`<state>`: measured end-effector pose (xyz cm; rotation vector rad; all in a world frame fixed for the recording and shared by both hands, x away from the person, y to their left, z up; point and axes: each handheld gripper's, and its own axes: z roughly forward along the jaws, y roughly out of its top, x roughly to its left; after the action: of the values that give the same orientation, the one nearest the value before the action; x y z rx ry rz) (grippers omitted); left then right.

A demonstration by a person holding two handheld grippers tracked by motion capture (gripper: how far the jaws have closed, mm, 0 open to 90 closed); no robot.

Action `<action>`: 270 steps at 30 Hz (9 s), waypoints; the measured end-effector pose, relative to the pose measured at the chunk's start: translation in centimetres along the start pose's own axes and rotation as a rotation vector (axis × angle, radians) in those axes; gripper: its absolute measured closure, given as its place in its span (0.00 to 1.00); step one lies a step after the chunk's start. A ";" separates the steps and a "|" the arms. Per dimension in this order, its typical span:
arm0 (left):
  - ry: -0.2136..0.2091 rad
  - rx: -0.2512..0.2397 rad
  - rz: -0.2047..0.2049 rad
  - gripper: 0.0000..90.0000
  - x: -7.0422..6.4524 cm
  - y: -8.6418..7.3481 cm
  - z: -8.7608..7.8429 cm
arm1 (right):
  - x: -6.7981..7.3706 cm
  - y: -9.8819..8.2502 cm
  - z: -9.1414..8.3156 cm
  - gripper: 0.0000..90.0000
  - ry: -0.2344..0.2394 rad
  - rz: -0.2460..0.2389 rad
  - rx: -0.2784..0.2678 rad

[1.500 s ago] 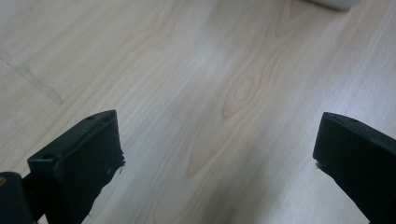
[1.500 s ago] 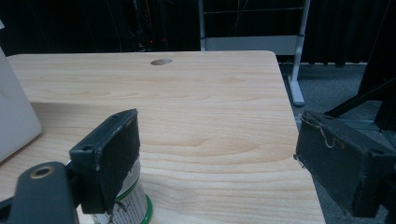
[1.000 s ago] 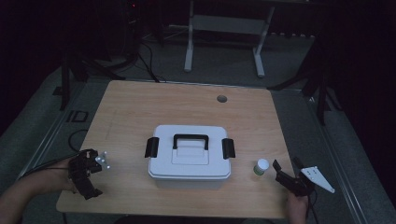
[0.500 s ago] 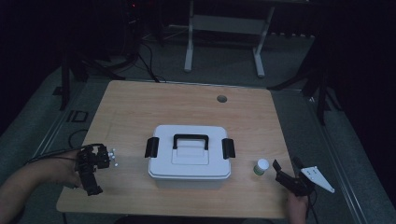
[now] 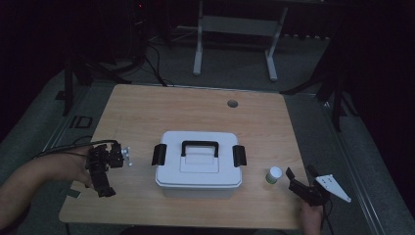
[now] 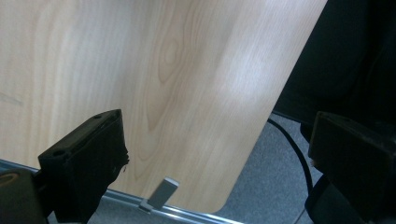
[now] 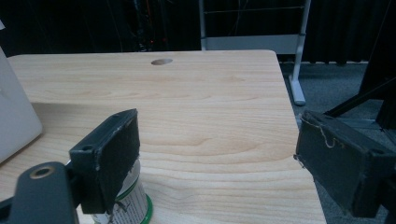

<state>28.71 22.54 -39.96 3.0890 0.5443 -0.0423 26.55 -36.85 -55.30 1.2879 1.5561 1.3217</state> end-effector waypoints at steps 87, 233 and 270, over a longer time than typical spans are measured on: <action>0.015 0.010 0.237 0.46 2.0 19.5 -3.0 | -0.5 -0.1 -0.2 0.15 0.033 0.045 -0.014; 0.008 0.039 -0.293 0.93 6.5 -6.7 -1.8 | -0.2 0.0 0.2 0.15 0.016 0.021 0.023; -0.050 -0.007 -0.330 0.92 10.2 -3.6 8.9 | -0.1 0.0 0.2 0.15 0.021 0.017 0.025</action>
<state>36.81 29.32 -49.14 2.9455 1.0408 -0.1184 26.76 -36.92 -55.37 1.3097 1.5838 1.3345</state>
